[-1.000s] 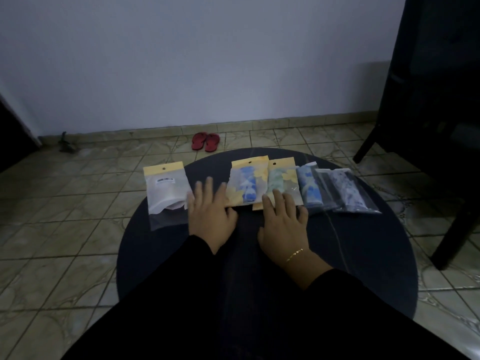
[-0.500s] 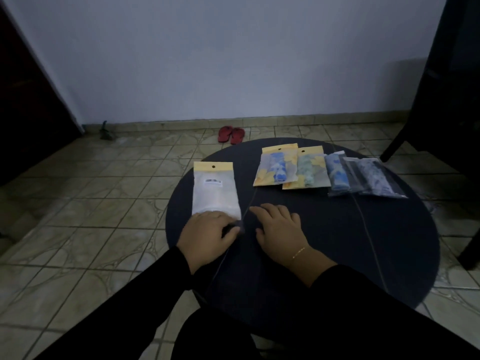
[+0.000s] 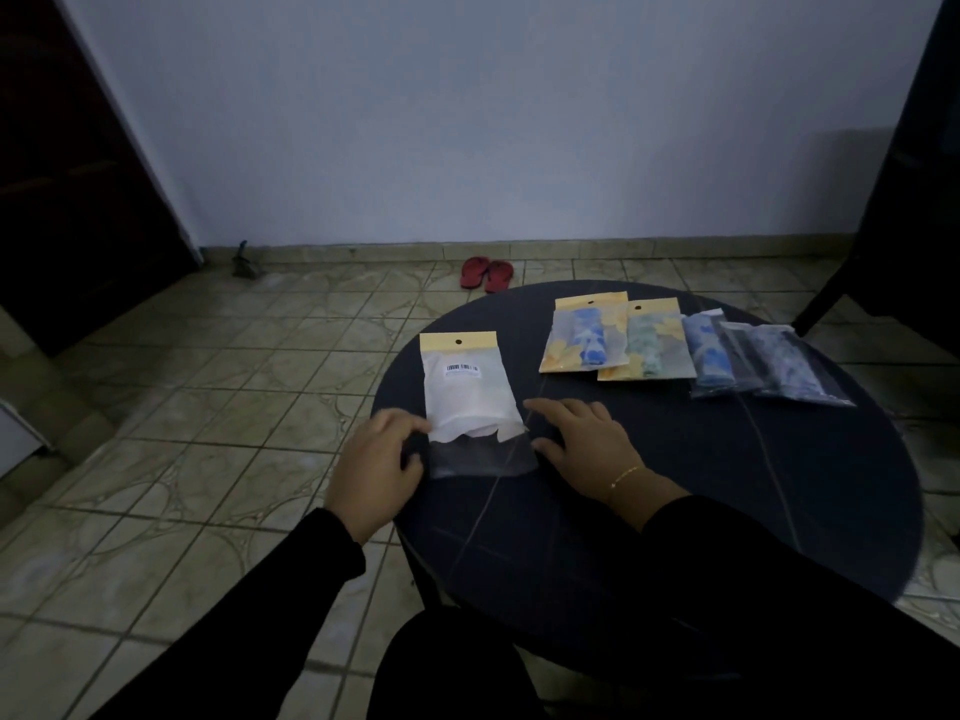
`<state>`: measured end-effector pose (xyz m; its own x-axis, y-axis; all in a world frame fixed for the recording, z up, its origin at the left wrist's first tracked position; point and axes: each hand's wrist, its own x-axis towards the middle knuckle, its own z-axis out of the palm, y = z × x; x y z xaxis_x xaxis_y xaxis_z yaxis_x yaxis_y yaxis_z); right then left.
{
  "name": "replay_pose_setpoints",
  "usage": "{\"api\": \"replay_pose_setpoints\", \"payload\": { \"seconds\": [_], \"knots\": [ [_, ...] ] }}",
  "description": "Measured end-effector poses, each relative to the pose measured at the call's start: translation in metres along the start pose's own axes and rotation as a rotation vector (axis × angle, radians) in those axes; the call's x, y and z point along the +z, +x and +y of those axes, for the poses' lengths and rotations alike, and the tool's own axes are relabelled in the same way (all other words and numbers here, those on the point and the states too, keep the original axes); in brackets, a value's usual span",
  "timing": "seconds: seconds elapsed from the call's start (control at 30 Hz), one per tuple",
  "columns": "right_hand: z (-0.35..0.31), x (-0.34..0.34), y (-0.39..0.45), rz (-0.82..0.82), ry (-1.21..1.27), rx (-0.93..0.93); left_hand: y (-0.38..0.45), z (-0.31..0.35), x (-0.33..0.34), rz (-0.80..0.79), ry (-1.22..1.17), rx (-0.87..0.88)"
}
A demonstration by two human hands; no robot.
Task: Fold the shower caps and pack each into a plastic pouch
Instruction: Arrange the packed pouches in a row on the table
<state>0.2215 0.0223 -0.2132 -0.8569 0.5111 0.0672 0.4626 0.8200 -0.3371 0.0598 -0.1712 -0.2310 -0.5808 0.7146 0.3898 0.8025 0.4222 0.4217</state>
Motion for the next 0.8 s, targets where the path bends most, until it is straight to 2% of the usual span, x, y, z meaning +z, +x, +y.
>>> {"api": "replay_pose_setpoints", "payload": {
  "seconds": [0.27,0.37,0.47,0.6,0.73,0.8],
  "knots": [
    [-0.002,0.004,0.015,0.061,0.154,-0.063,0.013,0.0,0.013,0.025,-0.142,-0.089],
    [-0.003,0.006,0.016,0.093,0.122,-0.05,0.014,-0.005,0.014,0.027,-0.161,-0.129],
    [-0.005,0.008,0.015,0.056,0.037,-0.015,0.013,-0.012,0.015,0.012,-0.15,-0.195],
    [-0.012,0.009,0.012,-0.025,0.043,0.04,0.011,-0.012,0.011,-0.072,-0.205,-0.369],
    [-0.016,0.007,0.009,-0.068,0.055,0.095,0.011,0.0,0.005,-0.179,-0.103,-0.474],
    [-0.018,0.006,0.008,-0.075,0.067,0.121,0.011,0.007,0.007,-0.181,-0.082,-0.495]
  ]
}}
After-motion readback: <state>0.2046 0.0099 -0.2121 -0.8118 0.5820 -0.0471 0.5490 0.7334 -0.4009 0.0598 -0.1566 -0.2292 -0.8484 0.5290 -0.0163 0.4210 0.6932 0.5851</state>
